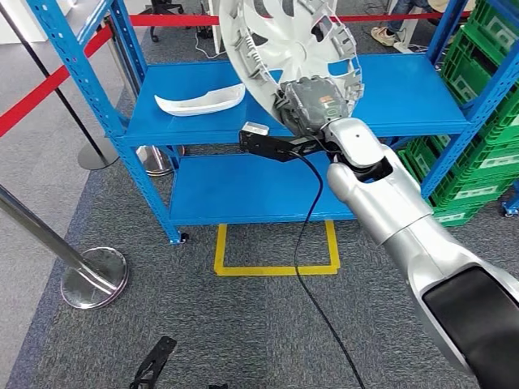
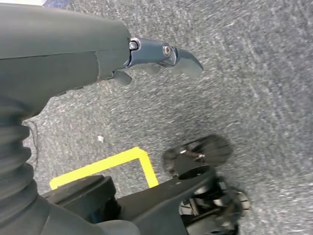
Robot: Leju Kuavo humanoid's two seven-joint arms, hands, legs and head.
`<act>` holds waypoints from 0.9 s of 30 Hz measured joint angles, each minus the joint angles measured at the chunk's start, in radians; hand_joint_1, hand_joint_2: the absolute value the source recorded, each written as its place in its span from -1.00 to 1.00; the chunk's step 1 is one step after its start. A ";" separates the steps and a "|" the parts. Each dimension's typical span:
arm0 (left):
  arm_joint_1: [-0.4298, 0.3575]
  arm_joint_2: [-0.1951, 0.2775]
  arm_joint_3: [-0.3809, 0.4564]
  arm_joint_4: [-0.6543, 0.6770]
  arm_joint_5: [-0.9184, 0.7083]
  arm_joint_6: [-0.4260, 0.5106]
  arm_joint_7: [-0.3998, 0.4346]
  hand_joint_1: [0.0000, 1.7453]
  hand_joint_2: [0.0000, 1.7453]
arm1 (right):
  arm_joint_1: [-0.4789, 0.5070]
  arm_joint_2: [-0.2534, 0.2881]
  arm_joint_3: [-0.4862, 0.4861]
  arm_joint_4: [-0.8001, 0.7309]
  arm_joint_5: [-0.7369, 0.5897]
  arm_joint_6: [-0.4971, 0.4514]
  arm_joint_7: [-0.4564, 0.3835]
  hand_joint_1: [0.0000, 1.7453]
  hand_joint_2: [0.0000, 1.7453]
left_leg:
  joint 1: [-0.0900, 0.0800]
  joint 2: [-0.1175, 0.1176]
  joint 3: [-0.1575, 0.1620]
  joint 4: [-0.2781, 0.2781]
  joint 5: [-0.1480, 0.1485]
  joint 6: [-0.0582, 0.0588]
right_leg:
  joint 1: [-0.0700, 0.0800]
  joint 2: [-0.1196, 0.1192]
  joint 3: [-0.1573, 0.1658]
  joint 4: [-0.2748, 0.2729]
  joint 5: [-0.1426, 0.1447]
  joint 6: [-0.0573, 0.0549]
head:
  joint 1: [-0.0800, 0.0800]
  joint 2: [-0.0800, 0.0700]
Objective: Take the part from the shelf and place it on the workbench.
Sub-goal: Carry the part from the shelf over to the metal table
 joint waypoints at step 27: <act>0.005 -0.005 0.000 0.000 -0.008 -0.008 -0.002 -1.00 1.00 | 0.074 0.000 -0.093 -0.098 -0.043 -0.059 -0.003 1.00 1.00 | -0.003 0.059 0.167 -0.196 0.026 0.019 | 0.000 -0.011 -0.031 0.008 0.028 0.012 | 0.010 0.000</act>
